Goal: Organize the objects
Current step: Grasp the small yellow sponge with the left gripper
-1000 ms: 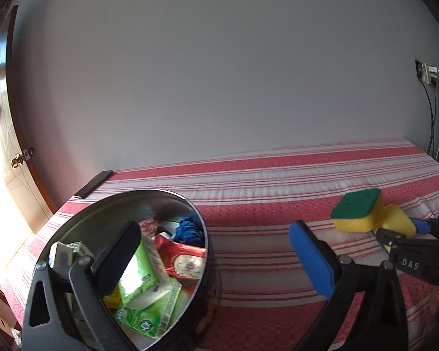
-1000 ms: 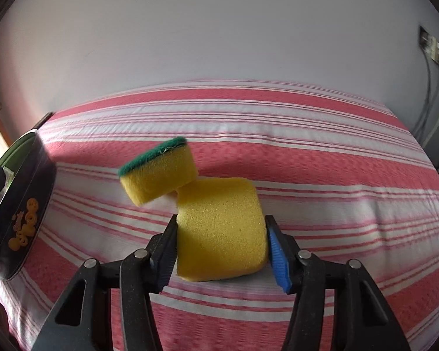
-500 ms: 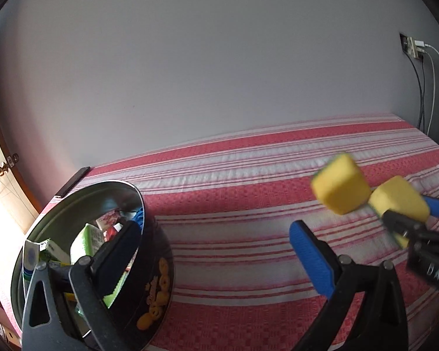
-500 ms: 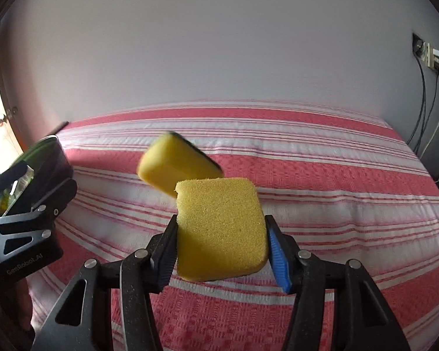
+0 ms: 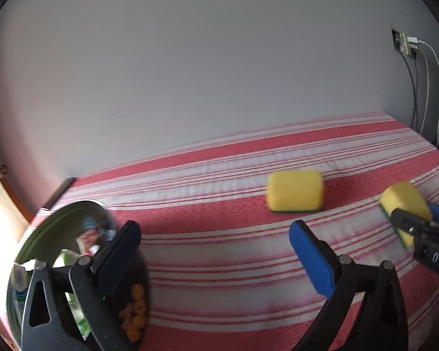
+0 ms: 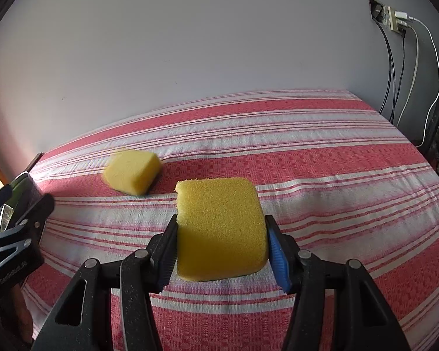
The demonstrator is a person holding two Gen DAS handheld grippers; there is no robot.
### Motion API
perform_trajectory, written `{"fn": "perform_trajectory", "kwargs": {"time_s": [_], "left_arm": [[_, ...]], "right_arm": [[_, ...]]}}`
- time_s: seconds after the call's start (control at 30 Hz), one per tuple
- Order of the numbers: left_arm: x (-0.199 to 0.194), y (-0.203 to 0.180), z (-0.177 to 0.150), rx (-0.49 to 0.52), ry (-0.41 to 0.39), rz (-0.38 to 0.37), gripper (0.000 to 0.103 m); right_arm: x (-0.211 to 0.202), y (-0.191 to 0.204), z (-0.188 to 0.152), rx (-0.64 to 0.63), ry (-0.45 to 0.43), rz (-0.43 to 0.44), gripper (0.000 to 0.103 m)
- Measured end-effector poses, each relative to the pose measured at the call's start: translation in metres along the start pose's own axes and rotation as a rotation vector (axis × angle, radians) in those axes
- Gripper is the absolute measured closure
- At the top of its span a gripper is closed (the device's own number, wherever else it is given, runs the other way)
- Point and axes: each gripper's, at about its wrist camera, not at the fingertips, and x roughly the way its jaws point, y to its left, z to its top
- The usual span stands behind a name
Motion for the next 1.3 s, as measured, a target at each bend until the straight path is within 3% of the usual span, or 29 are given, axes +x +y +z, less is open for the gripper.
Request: {"fn": "perform_trajectory", "kwargs": {"time_s": [0.2, 0.3, 0.4, 0.53, 0.73, 1.1, 1.17, 1.23, 1.3], "left_arm": [[0.013, -0.023, 0.010, 0.051, 0.024, -0.034, 0.000], [0.026, -0.037, 0.019, 0.085, 0.052, -0.088, 0.000], [0.038, -0.047, 0.023, 0.110, 0.043, -0.087, 0.000], [0.059, -0.047, 0.025, 0.066, 0.110, -0.148, 0.000], [0.074, -0.049, 0.028, 0.035, 0.142, -0.218, 0.000], [0.088, -0.061, 0.027, 0.081, 0.177, -0.241, 0.001], [0.090, -0.062, 0.027, 0.084, 0.181, -0.245, 0.006], [0.096, -0.062, 0.024, 0.089, 0.211, -0.259, 0.030], [0.099, -0.062, 0.024, 0.086, 0.226, -0.271, 0.034]], "right_arm": [[0.003, -0.010, 0.004, 0.032, -0.002, -0.009, 0.046], [0.000, -0.011, 0.003, 0.049, -0.007, -0.013, 0.046], [0.004, -0.012, 0.007, 0.048, 0.005, -0.036, 0.046], [0.012, -0.016, 0.016, 0.029, 0.004, -0.111, 0.046], [0.028, -0.023, 0.026, 0.036, 0.043, -0.105, 0.046], [0.030, -0.014, 0.025, 0.000, 0.058, -0.126, 0.046], [0.029, -0.010, 0.026, -0.024, 0.048, -0.143, 0.046], [0.027, -0.005, 0.026, -0.043, 0.041, -0.151, 0.046], [0.027, -0.003, 0.026, -0.049, 0.036, -0.155, 0.046]]}}
